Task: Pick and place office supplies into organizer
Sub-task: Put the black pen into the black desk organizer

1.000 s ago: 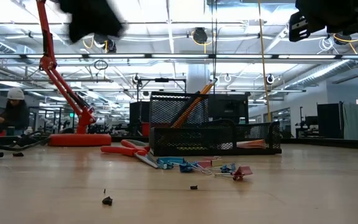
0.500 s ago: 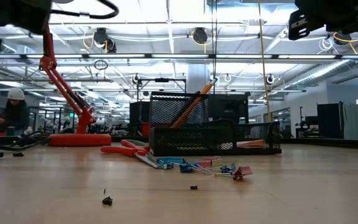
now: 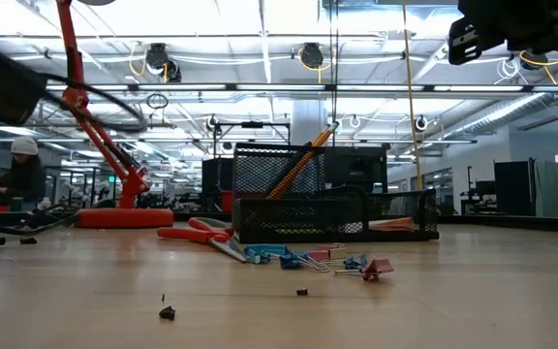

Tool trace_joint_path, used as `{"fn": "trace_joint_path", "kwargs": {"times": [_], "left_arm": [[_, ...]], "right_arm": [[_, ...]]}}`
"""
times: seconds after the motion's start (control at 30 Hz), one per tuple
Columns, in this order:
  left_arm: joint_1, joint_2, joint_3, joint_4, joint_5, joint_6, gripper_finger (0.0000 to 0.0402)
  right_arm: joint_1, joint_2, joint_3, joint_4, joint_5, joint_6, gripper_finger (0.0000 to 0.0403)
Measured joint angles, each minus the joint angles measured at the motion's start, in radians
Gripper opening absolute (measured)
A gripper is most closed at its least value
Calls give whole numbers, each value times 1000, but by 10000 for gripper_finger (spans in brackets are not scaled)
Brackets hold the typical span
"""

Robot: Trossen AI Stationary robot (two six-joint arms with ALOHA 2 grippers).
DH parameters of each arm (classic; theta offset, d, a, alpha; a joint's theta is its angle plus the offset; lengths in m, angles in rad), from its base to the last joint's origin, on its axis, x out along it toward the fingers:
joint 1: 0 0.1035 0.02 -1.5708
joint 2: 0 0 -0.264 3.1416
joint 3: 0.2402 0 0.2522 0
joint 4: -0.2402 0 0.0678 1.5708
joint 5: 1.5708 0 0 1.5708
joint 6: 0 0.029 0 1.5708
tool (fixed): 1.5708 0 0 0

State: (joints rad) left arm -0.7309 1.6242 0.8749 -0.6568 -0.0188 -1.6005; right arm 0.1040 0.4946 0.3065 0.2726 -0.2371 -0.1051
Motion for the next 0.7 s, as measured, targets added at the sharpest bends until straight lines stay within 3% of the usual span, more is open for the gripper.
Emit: {"fn": "trace_joint_path", "kwargs": {"times": [0.7], "left_arm": [[10, 8, 0, -91, 25, -2, 117]], "right_arm": [[0, 0, 0, 3, 0, 7, 0]]}}
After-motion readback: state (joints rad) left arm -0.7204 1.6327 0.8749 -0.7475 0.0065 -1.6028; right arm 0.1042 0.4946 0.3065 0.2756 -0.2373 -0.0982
